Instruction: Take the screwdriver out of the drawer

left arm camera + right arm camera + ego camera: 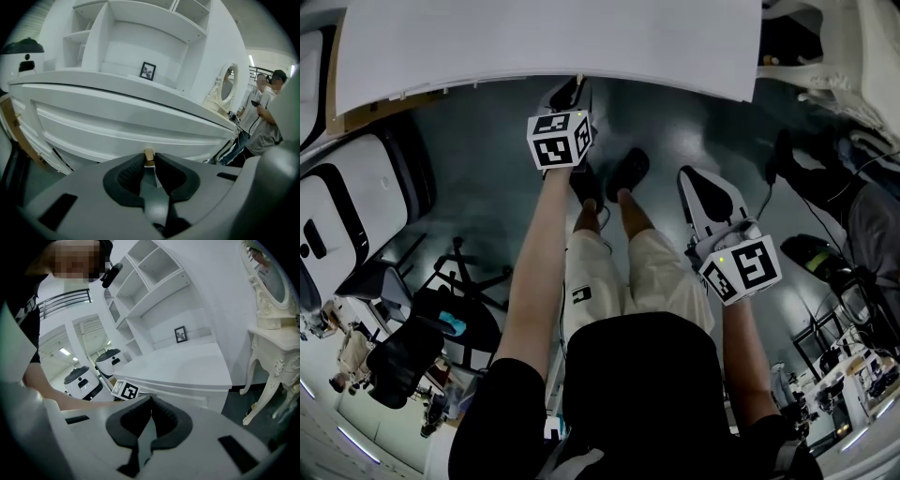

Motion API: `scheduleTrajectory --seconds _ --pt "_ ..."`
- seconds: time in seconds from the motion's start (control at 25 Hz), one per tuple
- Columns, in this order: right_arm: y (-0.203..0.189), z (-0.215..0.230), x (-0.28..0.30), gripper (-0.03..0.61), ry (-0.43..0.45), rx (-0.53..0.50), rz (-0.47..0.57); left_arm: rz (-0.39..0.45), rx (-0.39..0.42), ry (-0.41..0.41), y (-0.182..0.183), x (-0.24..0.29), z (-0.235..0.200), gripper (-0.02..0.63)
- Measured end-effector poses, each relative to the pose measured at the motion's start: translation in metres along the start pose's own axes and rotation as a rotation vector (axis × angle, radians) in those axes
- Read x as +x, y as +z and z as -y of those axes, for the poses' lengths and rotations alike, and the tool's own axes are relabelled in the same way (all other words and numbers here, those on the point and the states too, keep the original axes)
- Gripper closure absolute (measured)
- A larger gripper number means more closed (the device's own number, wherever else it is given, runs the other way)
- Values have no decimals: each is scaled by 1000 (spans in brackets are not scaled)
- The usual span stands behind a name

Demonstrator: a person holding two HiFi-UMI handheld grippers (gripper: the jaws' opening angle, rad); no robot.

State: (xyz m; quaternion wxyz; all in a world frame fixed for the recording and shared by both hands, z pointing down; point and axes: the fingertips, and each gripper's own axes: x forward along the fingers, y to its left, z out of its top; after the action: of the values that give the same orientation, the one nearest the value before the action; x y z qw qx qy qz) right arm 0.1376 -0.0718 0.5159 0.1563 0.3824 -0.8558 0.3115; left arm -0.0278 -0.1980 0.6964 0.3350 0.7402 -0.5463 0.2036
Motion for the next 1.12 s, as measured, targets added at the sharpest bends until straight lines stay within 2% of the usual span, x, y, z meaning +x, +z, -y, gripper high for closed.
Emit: scheduleTrajectory --seconds 0.44,1.12 --pt "1 -17 2 560 16 5 3 -20 -4 14 -12 -14 3 532" --pt "5 -43 -1 560 1 -12 19 -81 -8 -20 -68 -69 13 531"
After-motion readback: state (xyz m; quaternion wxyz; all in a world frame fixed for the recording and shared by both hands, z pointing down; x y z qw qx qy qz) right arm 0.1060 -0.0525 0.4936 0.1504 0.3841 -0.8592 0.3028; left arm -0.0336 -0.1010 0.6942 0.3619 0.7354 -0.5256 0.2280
